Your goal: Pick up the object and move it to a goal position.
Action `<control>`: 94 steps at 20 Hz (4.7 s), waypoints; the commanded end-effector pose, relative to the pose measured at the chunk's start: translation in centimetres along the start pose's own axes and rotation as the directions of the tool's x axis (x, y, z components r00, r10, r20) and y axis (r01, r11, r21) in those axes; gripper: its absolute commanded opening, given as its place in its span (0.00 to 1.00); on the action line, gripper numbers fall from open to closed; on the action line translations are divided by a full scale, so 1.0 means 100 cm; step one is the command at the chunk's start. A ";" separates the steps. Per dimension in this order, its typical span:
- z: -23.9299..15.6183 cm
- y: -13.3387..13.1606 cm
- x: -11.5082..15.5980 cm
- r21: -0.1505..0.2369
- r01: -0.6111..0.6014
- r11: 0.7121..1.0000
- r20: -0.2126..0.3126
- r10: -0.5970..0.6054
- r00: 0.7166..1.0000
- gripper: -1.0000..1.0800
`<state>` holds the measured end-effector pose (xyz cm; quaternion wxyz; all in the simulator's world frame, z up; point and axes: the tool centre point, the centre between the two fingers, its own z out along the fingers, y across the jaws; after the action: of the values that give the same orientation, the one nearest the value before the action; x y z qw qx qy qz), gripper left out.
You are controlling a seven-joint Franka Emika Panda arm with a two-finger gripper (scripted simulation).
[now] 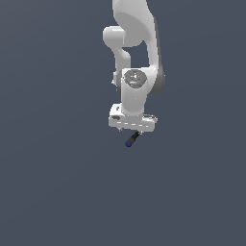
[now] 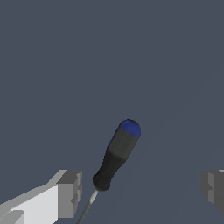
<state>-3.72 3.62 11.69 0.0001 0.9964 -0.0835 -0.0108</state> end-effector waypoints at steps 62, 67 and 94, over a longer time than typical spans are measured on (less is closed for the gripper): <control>0.102 -0.036 -0.062 0.012 -0.459 0.888 -0.018 0.459 0.888 0.00; 0.090 -0.033 -0.057 0.012 -0.459 0.888 -0.018 0.459 0.888 0.00; -0.132 0.033 0.037 0.012 -0.460 0.888 -0.018 0.460 0.888 0.00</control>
<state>-0.86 0.29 23.37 -0.0001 0.9484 -0.3171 0.0000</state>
